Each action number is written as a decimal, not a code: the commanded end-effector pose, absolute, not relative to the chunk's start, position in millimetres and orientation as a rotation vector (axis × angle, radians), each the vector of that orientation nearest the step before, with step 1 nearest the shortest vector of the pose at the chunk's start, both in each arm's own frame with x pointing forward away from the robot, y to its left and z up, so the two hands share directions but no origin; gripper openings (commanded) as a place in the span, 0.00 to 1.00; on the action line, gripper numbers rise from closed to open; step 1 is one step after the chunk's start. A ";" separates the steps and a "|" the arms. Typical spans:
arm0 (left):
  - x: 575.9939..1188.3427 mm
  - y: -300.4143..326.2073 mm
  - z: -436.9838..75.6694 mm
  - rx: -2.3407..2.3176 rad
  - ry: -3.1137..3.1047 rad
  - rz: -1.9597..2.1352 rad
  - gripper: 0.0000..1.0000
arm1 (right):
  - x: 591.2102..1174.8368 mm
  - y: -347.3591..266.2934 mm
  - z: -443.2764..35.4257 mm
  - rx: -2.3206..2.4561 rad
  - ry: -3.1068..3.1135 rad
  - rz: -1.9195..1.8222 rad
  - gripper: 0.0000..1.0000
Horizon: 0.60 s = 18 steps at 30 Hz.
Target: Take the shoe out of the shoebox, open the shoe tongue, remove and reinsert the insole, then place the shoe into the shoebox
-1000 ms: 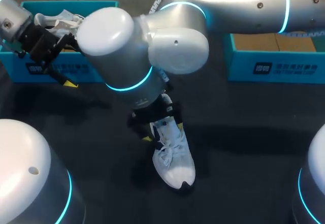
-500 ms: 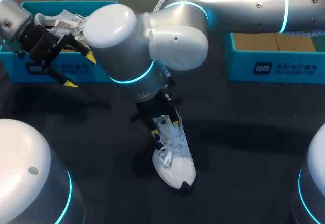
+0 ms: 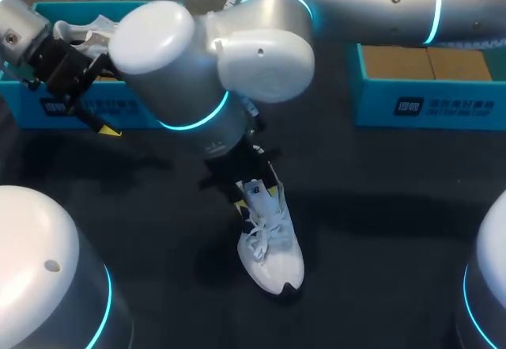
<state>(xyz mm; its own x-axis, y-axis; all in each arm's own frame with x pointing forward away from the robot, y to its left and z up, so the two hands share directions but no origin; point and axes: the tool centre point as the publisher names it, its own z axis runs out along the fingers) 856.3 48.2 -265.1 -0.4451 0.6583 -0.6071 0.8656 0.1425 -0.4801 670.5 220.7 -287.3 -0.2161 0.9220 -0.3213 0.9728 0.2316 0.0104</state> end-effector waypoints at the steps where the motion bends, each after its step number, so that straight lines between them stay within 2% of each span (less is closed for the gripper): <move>1: 855.1 48.0 -264.4 1.489 2.172 -1.185 1.00 | 669.3 225.7 -289.9 1.774 2.239 -0.299 0.48; 12: 855.1 48.0 -264.4 1.489 2.172 -1.185 1.00 | 687.8 217.6 -311.6 1.801 2.257 -0.307 0.42; 18: 855.1 48.0 -264.4 1.489 2.172 -1.185 1.00 | 698.6 209.9 -318.0 1.811 2.261 -0.312 0.35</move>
